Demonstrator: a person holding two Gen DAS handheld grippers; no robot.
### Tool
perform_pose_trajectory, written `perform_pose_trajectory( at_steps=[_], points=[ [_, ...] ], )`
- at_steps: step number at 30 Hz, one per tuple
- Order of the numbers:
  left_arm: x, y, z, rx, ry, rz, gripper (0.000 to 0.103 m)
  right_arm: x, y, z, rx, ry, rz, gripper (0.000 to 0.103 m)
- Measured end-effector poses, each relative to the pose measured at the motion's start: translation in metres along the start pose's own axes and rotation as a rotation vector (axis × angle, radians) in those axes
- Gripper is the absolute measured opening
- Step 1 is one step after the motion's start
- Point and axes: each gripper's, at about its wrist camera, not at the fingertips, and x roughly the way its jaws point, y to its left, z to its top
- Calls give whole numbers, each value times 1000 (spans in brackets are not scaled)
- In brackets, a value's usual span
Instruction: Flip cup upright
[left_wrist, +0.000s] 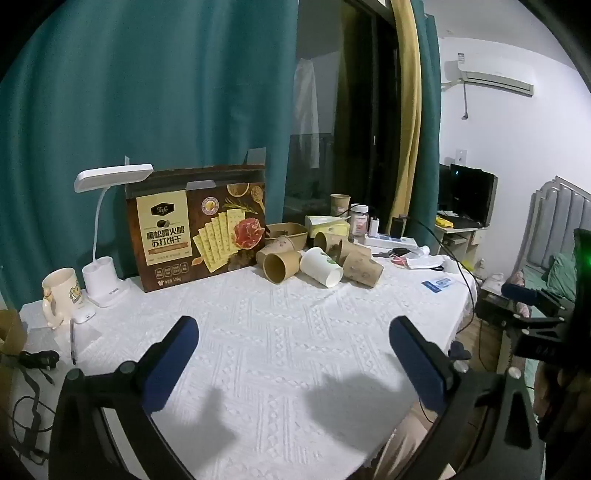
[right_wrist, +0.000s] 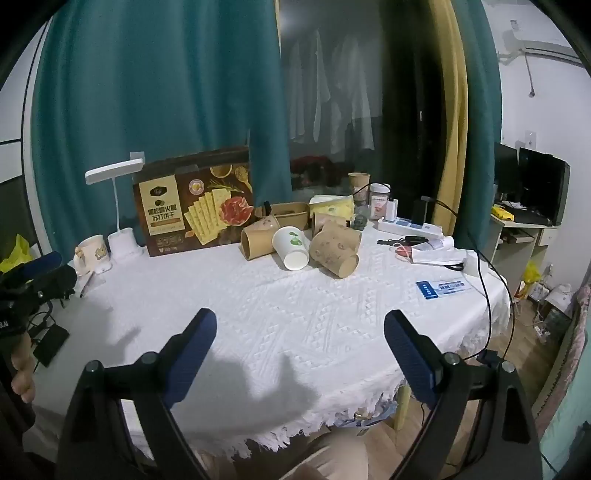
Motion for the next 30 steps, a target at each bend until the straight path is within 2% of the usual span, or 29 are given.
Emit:
perform_pose_trajectory(
  at_steps=[30],
  points=[
    [2, 3, 3, -13, -7, -7, 103, -5, 0, -3, -5, 2, -4, 91]
  ],
)
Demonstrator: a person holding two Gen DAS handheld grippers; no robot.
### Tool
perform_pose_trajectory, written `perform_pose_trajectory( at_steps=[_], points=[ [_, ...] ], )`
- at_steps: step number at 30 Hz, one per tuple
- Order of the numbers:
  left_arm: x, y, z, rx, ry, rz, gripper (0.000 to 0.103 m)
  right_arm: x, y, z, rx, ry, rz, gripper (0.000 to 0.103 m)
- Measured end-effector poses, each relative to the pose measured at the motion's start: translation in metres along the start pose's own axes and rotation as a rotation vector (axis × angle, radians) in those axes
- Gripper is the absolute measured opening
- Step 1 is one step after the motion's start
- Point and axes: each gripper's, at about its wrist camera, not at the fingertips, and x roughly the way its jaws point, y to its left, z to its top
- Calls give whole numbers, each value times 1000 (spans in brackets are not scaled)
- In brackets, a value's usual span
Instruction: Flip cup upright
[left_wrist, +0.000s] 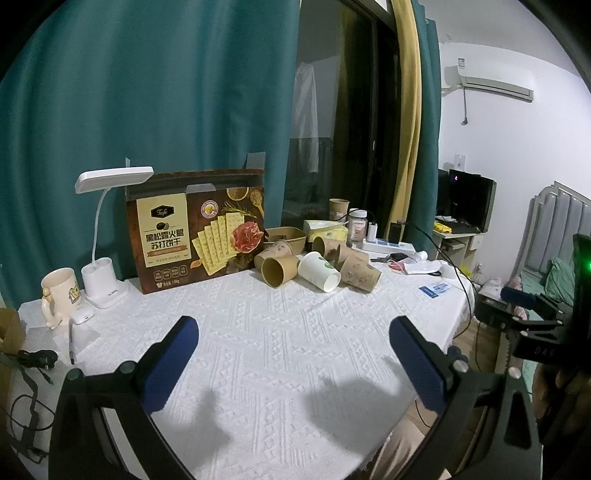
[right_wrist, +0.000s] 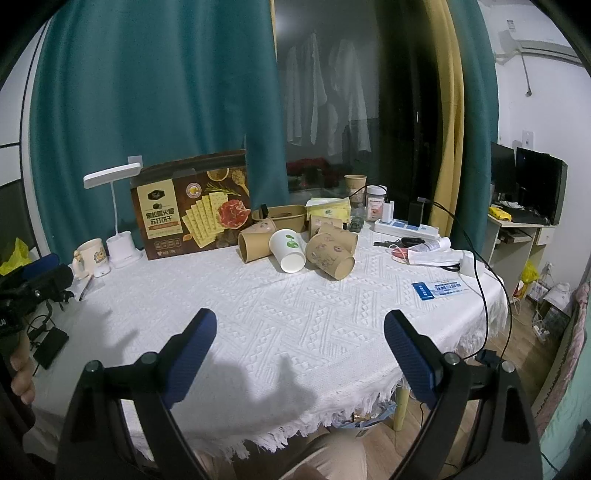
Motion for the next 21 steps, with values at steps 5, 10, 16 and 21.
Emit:
perform_pose_trajectory(
  at_steps=[5, 10, 16, 21],
  points=[
    [0, 0, 0, -1, 4, -3, 103, 0, 0, -1, 0, 0, -2, 91],
    [-2, -3, 2, 3, 16, -10, 103, -1, 1, -1, -1, 0, -2, 91],
    [-4, -2, 1, 0, 11, -13, 103, -2, 2, -1, -2, 0, -2, 91],
    [-4, -2, 1, -1, 10, -13, 103, 0, 7, -2, -2, 0, -1, 91]
  ],
)
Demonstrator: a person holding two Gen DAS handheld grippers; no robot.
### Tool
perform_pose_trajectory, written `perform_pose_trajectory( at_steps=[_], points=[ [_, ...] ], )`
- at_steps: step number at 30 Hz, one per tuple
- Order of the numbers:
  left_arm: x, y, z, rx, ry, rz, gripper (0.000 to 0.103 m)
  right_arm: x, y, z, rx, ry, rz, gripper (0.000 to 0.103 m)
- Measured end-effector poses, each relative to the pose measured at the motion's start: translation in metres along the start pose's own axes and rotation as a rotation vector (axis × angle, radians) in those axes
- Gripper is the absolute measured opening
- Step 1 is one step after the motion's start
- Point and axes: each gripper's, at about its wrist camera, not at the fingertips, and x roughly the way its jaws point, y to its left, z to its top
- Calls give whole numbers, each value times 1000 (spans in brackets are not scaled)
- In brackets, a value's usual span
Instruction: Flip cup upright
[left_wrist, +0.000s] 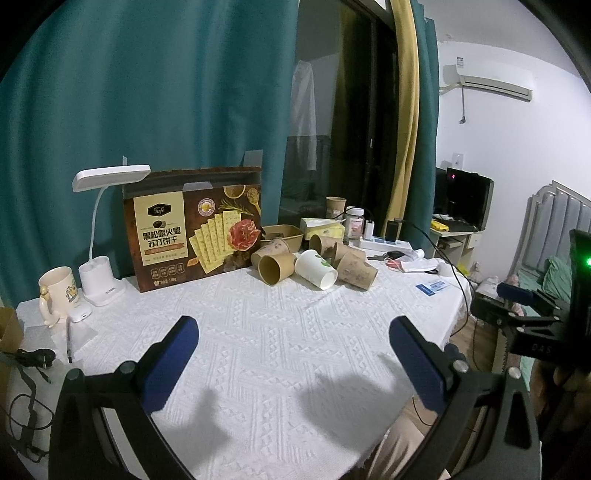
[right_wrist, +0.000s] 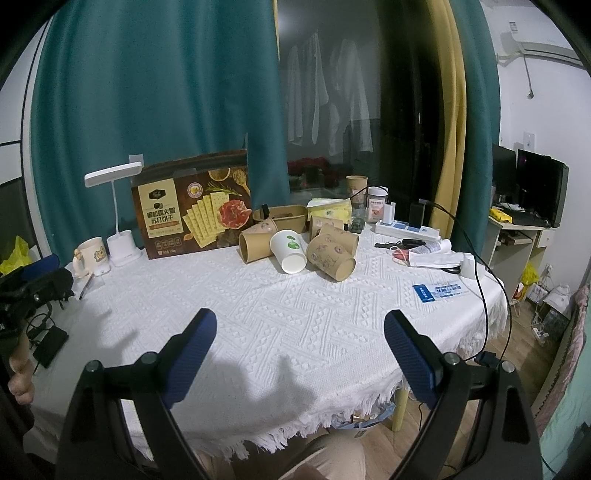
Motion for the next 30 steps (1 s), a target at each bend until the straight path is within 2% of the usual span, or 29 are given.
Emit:
perform_pose_trajectory(
  at_steps=[8, 14, 30],
  points=[
    [0, -2, 1, 1, -7, -1, 103, -3, -8, 10, -7, -5, 0, 91],
    [3, -1, 5, 4, -10, 0, 103, -6, 3, 18, -12, -6, -1, 91],
    [4, 4, 6, -22, -18, 17, 103, -5, 2, 17, -12, -8, 0, 91]
  ],
)
